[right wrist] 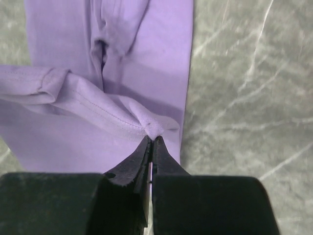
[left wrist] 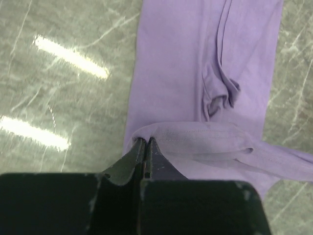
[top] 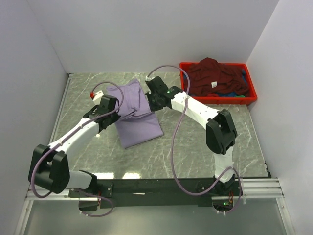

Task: Fold and stack the t-shirts
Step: Fold the tshirt

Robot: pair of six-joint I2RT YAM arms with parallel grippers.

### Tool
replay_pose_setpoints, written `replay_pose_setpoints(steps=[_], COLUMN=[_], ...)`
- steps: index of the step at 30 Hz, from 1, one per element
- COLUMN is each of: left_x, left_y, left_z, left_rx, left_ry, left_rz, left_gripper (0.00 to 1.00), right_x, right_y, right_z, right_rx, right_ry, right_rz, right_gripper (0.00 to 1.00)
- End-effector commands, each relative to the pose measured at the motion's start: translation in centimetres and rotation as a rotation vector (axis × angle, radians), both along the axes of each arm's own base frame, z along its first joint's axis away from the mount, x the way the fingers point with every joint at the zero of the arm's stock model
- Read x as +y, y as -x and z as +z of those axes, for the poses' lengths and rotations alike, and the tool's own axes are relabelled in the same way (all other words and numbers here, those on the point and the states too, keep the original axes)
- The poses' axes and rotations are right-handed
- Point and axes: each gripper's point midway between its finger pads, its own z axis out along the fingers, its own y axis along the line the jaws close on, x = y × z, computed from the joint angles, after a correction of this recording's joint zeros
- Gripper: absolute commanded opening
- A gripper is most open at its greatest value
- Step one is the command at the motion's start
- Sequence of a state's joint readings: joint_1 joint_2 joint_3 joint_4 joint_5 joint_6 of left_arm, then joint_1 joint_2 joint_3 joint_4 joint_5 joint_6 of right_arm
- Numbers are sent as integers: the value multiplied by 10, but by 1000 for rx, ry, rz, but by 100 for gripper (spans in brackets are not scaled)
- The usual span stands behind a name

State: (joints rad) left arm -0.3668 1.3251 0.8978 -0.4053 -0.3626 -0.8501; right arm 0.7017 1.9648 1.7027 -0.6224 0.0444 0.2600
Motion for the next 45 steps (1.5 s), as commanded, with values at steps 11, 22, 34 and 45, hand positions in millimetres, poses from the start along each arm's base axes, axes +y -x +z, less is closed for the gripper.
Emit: replay_pose_setpoints(steps=[11,22,34,45], left_x=[10,14,-41,-91], left_y=[-49,-63,-2,52], left_z=[-22,-29,16,-69], left_rx=[-52,-26,-81,129], left_ry=[-13,-37,128,150], left_rz=[2,20,-118,-241], left_gripper=[1,39,54,27], right_x=[7,12,32,69], right_y=[-58,-76,-18,7], right_z=[-11,-14,16,-41], right_rx=[-75,-72,-11,129], right_ry=[-36,-66,-285,-387], right_rz=[-64,-90,37,121], right_gripper=[0,28,33,29])
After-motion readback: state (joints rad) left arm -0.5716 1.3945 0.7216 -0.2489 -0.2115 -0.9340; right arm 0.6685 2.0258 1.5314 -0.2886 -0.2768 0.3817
